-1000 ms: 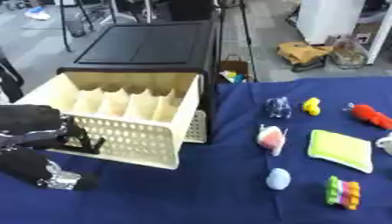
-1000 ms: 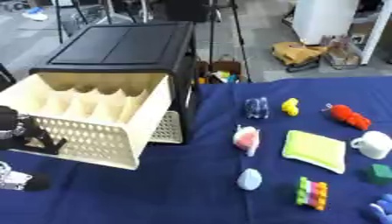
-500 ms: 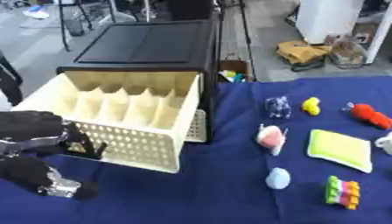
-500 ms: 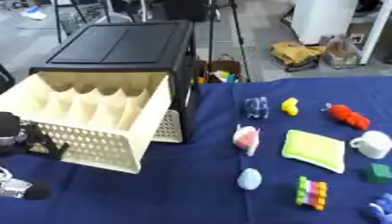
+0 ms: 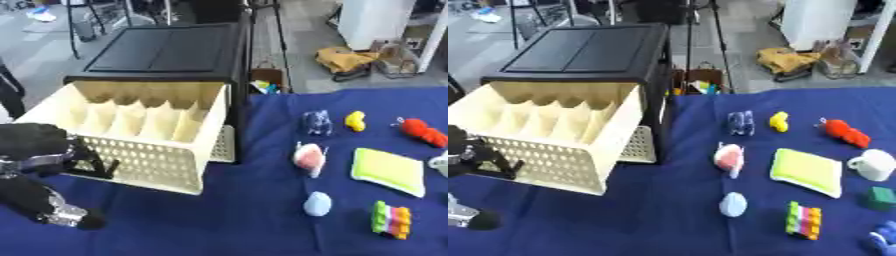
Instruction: Pick up objects from table and place into drawer.
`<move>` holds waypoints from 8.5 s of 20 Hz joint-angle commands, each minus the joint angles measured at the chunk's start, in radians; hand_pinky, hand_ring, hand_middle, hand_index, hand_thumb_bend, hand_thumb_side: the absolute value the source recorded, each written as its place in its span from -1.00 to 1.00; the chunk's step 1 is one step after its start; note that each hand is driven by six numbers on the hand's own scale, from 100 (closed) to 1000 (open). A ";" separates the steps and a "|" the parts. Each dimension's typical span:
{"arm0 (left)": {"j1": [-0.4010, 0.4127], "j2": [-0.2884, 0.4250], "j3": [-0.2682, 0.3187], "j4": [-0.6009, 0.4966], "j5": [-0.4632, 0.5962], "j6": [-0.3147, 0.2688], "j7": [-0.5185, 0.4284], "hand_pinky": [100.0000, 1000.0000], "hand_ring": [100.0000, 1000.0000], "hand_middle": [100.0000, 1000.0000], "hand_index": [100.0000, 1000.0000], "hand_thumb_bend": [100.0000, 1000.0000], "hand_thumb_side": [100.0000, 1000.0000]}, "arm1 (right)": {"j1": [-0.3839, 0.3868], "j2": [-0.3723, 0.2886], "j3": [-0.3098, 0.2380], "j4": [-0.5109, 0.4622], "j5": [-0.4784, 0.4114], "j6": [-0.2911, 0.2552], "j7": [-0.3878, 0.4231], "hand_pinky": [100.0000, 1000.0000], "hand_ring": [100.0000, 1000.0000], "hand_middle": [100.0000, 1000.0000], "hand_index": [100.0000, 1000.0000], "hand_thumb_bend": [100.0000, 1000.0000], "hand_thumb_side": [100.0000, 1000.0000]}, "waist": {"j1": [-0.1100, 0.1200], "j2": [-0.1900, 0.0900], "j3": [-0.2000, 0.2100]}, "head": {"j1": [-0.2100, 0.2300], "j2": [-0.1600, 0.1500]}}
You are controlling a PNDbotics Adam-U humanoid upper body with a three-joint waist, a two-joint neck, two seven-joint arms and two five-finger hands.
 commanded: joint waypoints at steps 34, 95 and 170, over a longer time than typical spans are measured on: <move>-0.055 0.000 0.206 -0.007 0.090 -0.016 0.133 -1.00 -0.94 -0.80 0.87 0.32 1.00 | -0.007 -0.017 -0.017 -0.015 0.014 0.045 -0.034 0.06 0.21 0.11 0.26 -1.00 1.00 | -0.010 -0.018 0.020 | -0.024 -0.016; -0.051 -0.496 0.261 -0.007 0.312 -0.196 1.301 0.24 0.53 0.44 0.75 -0.16 1.00 | -0.154 -0.193 0.181 -0.001 -0.192 0.144 0.833 0.62 0.74 0.71 0.74 -0.82 1.00 | -0.104 0.049 -0.045 | -0.061 0.058; -0.054 -0.520 0.242 -0.007 0.312 -0.191 1.272 0.23 0.53 0.44 0.70 -0.21 1.00 | -0.192 -0.238 0.455 0.565 -0.249 0.076 1.607 0.88 1.00 1.00 1.00 0.45 0.39 | -0.092 0.069 -0.006 | -0.093 -0.023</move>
